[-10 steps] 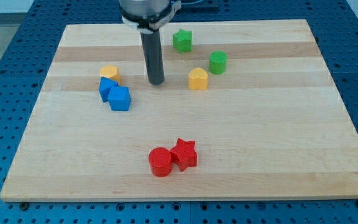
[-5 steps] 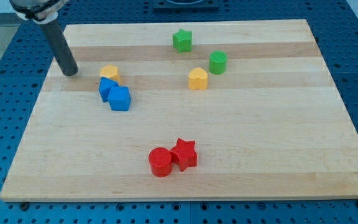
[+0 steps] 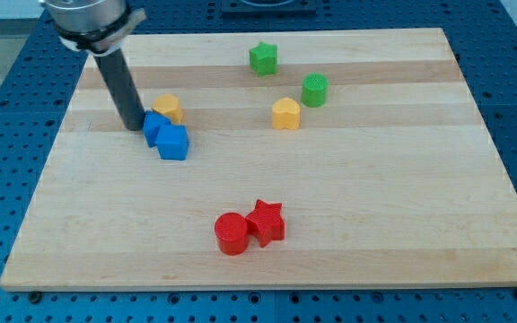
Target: Push the yellow hexagon close to the left side of the yellow heart
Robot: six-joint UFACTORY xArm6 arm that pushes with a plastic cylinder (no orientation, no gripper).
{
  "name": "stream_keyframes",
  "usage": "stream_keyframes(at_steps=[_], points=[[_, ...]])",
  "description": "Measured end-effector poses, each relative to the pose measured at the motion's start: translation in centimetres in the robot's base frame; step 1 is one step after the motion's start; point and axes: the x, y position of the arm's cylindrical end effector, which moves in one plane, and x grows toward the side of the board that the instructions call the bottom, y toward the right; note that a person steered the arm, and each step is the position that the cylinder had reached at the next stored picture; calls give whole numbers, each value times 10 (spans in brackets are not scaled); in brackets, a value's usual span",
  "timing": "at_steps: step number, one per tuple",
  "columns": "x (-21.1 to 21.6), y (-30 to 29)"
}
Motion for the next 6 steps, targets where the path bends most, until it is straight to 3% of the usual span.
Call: stream_keyframes(at_steps=[1, 3, 4, 6], points=[[-1, 13], [-16, -20], [-35, -8], [-34, 72]])
